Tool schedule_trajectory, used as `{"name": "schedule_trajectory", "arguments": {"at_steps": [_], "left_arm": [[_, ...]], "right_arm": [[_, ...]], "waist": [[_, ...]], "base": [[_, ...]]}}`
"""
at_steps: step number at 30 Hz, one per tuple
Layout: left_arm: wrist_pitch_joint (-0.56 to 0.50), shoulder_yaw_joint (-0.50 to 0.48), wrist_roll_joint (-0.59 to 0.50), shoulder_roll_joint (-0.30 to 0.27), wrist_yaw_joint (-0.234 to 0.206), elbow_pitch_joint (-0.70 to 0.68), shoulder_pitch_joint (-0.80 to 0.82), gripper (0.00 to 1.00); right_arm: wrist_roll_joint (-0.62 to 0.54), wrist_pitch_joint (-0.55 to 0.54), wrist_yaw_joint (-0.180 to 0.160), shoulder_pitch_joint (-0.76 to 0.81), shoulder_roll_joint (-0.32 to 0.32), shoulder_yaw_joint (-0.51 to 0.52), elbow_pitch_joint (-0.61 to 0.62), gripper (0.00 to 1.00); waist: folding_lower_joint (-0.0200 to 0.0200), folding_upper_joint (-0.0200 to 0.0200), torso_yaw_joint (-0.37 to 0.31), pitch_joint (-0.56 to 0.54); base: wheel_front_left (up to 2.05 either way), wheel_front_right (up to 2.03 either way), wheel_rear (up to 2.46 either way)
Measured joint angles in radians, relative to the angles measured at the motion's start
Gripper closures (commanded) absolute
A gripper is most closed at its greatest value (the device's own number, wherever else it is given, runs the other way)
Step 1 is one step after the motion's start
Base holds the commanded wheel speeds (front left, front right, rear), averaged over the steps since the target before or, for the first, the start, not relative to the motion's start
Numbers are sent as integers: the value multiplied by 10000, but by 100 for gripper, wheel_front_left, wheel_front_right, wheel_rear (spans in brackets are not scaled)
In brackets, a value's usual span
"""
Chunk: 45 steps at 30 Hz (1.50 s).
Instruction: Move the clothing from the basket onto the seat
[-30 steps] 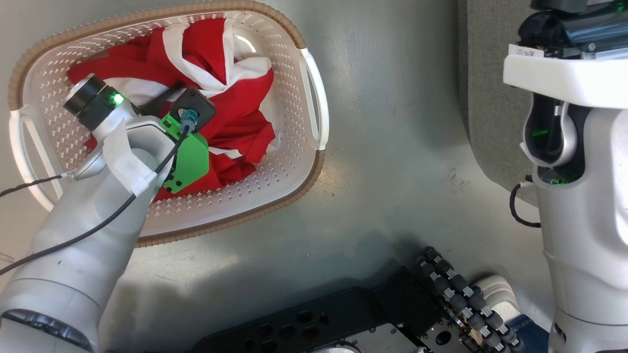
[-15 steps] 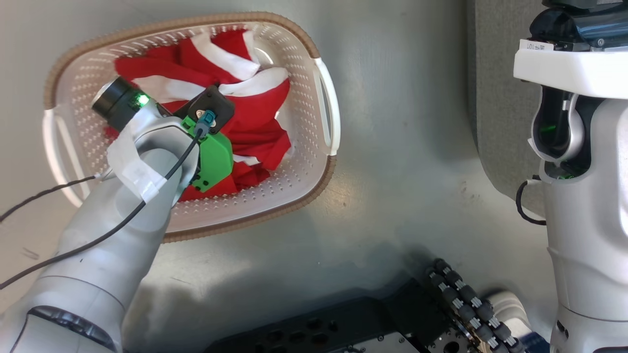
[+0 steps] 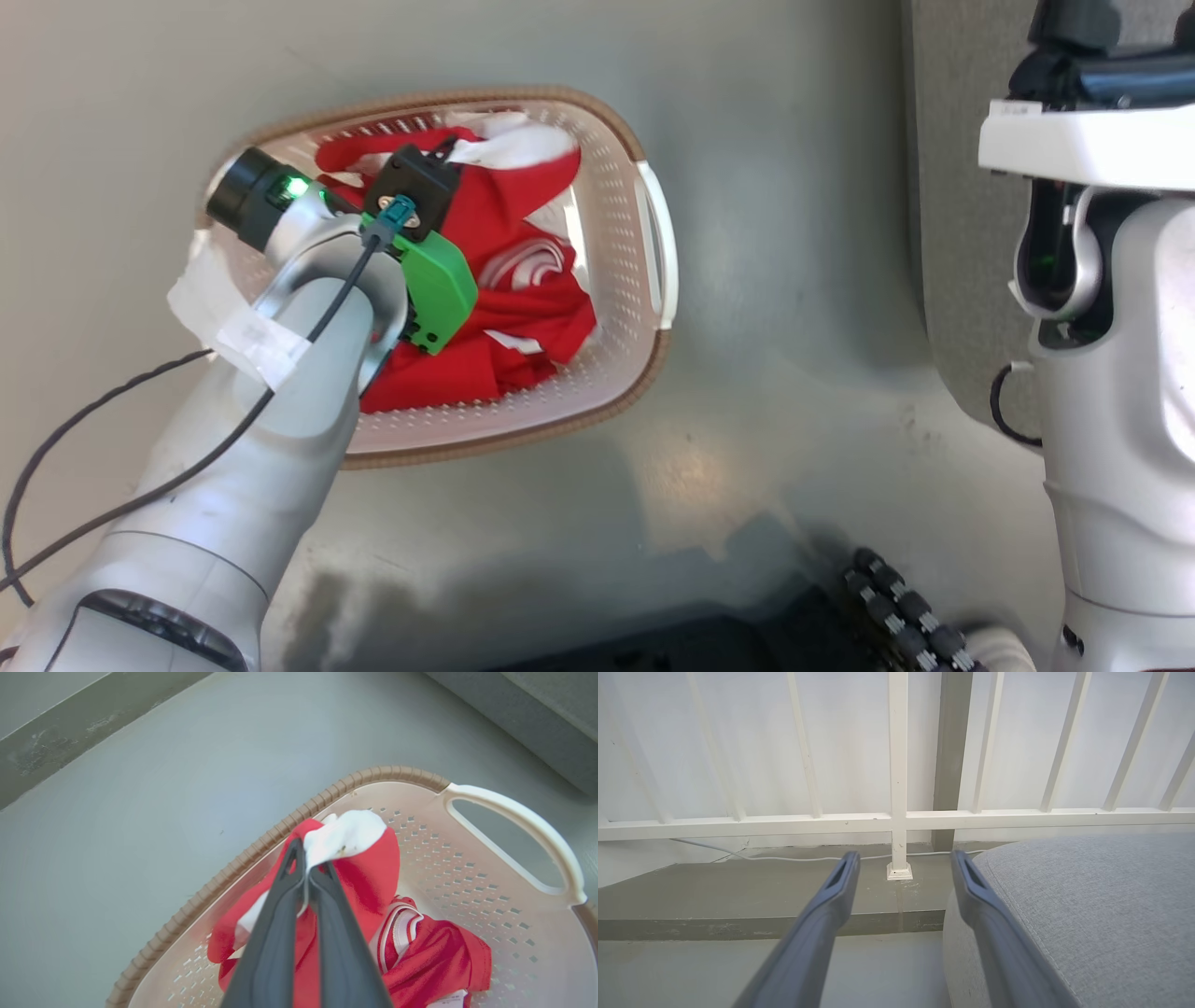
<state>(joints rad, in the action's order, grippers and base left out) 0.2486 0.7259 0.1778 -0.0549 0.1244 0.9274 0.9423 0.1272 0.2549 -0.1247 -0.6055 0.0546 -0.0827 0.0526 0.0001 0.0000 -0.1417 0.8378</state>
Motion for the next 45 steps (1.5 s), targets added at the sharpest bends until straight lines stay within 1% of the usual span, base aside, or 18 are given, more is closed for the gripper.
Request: {"name": "schedule_trajectory", "arguments": {"at_steps": [8,9,13,17,20,22,27,36,45], "left_arm": [[2,-44,564,81,0,-466,-237,100],[2,-56,633,81,0,-525,-243,100],[2,-128,784,94,0,-752,-242,100],[2,-251,1212,121,0,-1012,-233,100],[2,-368,1377,142,0,-1087,-233,100],[2,-481,1726,155,0,-1170,-231,100],[2,-512,1964,180,0,-1183,-228,100],[0,-470,2546,228,0,-1210,-228,100],[-123,-393,3137,280,0,-1218,-252,100]], "right_arm": [[-65,0,42,504,36,176,-447,0],[-67,0,96,581,42,192,-506,0],[-67,0,134,859,56,244,-748,0],[-67,0,234,1139,52,297,-968,0],[-67,0,278,1380,52,341,-1133,0],[-65,0,362,1598,52,351,-1296,0],[-63,0,454,1931,44,351,-1574,0],[-42,0,637,2629,31,274,-2031,0],[-15,-2,825,3294,15,96,-2500,0]], "waist": [[0,0,355,-1022],[0,0,400,-1161],[0,0,568,-1713],[-1,0,729,-2284],[-1,0,845,-2711],[-2,0,956,-3140],[-1,0,1122,-3861],[-2,0,1317,-5172],[-2,0,1361,-6475]], "base": [[0,0,0],[0,0,0],[0,0,0],[0,0,0],[0,0,0],[0,0,0],[0,0,0],[0,0,0],[0,0,0]]}}
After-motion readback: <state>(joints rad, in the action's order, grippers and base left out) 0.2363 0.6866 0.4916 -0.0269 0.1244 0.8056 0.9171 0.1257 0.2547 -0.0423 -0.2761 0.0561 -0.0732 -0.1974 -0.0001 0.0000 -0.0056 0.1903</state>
